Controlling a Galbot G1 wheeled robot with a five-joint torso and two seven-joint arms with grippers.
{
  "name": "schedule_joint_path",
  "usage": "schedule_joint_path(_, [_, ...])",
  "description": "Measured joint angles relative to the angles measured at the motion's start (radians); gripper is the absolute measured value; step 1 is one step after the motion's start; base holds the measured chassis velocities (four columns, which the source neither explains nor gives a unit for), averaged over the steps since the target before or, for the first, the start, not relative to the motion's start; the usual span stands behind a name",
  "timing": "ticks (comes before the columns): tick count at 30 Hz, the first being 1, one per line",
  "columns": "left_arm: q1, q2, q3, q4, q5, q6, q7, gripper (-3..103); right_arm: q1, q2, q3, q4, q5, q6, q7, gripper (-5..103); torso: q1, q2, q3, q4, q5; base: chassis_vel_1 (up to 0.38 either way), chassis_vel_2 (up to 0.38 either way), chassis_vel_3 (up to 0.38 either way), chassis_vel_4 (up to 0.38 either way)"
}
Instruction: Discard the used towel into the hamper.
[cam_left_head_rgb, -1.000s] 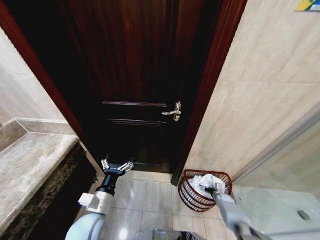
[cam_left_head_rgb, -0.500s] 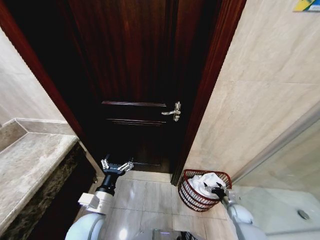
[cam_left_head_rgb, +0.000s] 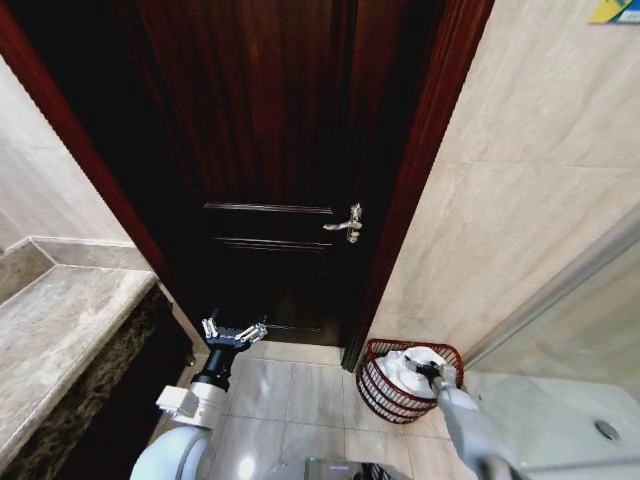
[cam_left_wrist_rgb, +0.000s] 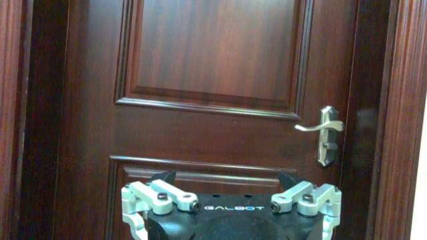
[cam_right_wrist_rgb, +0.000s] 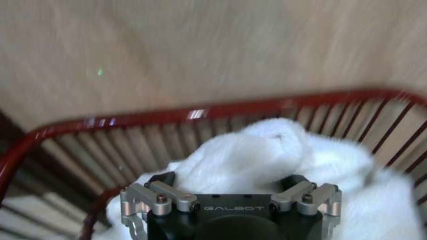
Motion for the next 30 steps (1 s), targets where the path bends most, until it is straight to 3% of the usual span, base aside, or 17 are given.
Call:
schedule_joint_path(8, [0.000, 0.000, 0.000, 0.000, 0.000, 0.000, 0.000, 99, 0.045, 0.062, 0.011, -0.101, 0.007, -0.018, -0.001, 100, 0.001, 0.002, 0.001, 0.0006, 0.0010, 0.000, 0.000, 0.000, 0.000])
schedule_joint_path(13, [0.000, 0.000, 0.000, 0.000, 0.000, 0.000, 0.000, 99, 0.005, 0.024, 0.003, -0.014, 0.033, -0.022, -0.015, 100, 0.001, 0.002, 0.001, 0.0005, 0.0010, 0.000, 0.000, 0.000, 0.000])
schedule_joint_path(16, [0.000, 0.000, 0.000, 0.000, 0.000, 0.000, 0.000, 99, -0.036, 0.000, 0.004, 0.047, 0.045, 0.012, -0.038, 100, 0.001, 0.002, 0.001, 0.0005, 0.0012, 0.000, 0.000, 0.000, 0.000])
schedule_joint_path(17, [0.000, 0.000, 0.000, 0.000, 0.000, 0.000, 0.000, 99, -0.065, -0.010, 0.005, 0.085, 0.050, 0.022, -0.046, 100, 0.001, 0.002, 0.001, 0.0008, 0.0009, 0.000, 0.000, 0.000, 0.000])
schedule_joint_path(20, [0.000, 0.000, 0.000, 0.000, 0.000, 0.000, 0.000, 99, -0.223, -0.038, 0.007, 0.345, 0.114, -0.048, -0.040, 100, 0.001, 0.003, 0.002, -0.0003, 0.0013, 0.000, 0.000, 0.000, 0.000])
schedule_joint_path(21, [0.000, 0.000, 0.000, 0.000, 0.000, 0.000, 0.000, 99, -0.223, -0.038, 0.007, 0.345, 0.114, -0.048, -0.040, 100, 0.001, 0.003, 0.002, -0.0003, 0.0013, 0.000, 0.000, 0.000, 0.000])
schedule_joint_path(23, [0.000, 0.000, 0.000, 0.000, 0.000, 0.000, 0.000, 99, -0.353, -0.055, 0.020, 0.574, 0.146, -0.088, -0.018, 100, 0.001, 0.003, 0.002, -0.0002, 0.0006, 0.000, 0.000, 0.000, 0.000])
schedule_joint_path(25, [0.000, 0.000, 0.000, 0.000, 0.000, 0.000, 0.000, 99, -0.385, -0.057, 0.025, 0.630, 0.150, -0.095, -0.011, 100, 0.001, 0.003, 0.002, 0.0003, 0.0013, 0.000, 0.000, 0.000, 0.000])
schedule_joint_path(26, [0.000, 0.000, 0.000, 0.000, 0.000, 0.000, 0.000, 99, -0.485, -0.057, 0.045, 0.789, 0.163, -0.106, 0.009, 100, 0.001, 0.003, 0.002, 0.0007, 0.0007, 0.000, 0.000, 0.000, 0.000])
schedule_joint_path(28, [0.000, 0.000, 0.000, 0.000, 0.000, 0.000, 0.000, 99, -0.519, -0.054, 0.054, 0.837, 0.165, -0.108, 0.016, 100, 0.001, 0.003, 0.001, 0.0006, 0.0003, 0.000, 0.000, 0.000, 0.000])
schedule_joint_path(30, [0.000, 0.000, 0.000, 0.000, 0.000, 0.000, 0.000, 99, -0.640, -0.027, 0.094, 1.026, 0.167, -0.101, 0.038, 100, 0.001, 0.003, 0.002, 0.0002, 0.0009, 0.000, 0.000, 0.000, 0.000])
